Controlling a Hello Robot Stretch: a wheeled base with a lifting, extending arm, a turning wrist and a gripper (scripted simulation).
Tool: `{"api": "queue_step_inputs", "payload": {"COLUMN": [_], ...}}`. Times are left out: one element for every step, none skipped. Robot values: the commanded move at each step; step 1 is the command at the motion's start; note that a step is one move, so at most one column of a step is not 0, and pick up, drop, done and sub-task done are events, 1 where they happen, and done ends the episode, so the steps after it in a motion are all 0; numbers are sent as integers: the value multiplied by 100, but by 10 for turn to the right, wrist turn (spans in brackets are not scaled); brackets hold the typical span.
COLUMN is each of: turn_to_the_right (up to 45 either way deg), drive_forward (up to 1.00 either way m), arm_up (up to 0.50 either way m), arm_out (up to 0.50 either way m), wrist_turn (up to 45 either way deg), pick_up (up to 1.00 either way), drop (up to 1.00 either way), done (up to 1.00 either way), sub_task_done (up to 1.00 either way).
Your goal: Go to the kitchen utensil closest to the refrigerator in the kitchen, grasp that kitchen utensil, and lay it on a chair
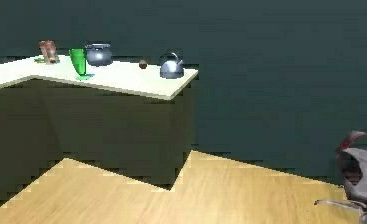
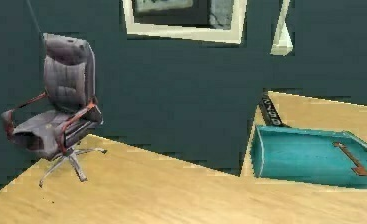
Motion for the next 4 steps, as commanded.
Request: {"api": "queue_step_inputs", "payload": {"turn_to_the_right": [-30,450,450,210], "drive_forward": [0,0,0,0], "arm_up": [0,0,0,0], "arm_out": [0,0,0,0], "wrist_turn": [0,0,0,0], "pick_up": [0,0,0,0], "drop": [0,0,0,0], "done": [0,0,0,0], "sub_task_done": [0,0,0,0]}}
